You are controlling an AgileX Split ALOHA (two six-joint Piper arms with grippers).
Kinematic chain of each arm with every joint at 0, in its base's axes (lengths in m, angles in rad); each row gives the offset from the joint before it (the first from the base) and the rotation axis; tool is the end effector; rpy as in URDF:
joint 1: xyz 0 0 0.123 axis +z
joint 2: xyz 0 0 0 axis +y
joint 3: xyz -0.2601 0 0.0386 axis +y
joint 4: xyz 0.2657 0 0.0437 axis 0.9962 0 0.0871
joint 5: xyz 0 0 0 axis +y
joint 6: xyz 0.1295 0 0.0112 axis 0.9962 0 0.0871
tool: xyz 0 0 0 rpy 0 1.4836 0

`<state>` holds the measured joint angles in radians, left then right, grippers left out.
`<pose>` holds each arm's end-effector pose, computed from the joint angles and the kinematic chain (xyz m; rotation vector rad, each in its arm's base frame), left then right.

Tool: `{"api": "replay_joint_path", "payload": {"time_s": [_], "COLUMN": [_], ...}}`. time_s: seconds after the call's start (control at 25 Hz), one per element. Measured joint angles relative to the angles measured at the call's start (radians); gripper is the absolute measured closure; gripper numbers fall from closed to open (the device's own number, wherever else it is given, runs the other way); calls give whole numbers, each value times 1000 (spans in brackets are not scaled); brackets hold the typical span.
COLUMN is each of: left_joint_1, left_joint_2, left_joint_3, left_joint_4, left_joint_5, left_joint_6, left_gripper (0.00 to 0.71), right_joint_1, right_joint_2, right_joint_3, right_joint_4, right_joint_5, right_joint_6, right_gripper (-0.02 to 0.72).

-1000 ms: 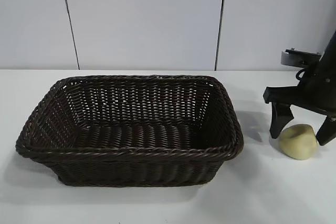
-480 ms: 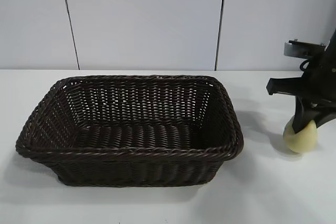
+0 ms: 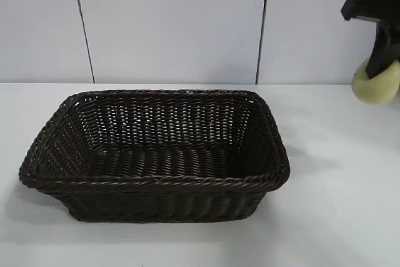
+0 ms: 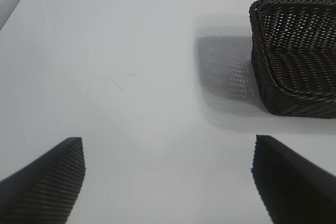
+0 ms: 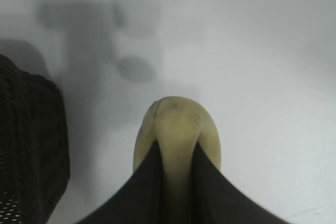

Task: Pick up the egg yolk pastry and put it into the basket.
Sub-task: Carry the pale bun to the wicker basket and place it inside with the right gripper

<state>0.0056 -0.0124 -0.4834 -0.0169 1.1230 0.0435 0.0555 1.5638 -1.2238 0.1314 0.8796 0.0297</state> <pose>0.0638 -0.0016 0.2563 0.0414 2.1103 0.0089 0.3558 0.0329 0.2190 0.0479 2.7027 0.1877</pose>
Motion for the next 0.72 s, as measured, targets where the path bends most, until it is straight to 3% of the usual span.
{"api": "replay_joint_path", "payload": {"time_s": [0.24,0.72], "left_joint_1": [0,0], "left_joint_2": [0,0], "left_joint_3": [0,0], "left_joint_4": [0,0], "left_joint_5": [0,0], "left_joint_6": [0,0], "left_gripper": [81,81], "right_joint_1": [57,477], "right_joint_2": [-2,-2], "right_joint_3": [-10,-10], "right_joint_4": [87,137], "right_joint_5": [11,-152], "right_joint_6": [-13,23], "right_gripper": [624,629]}}
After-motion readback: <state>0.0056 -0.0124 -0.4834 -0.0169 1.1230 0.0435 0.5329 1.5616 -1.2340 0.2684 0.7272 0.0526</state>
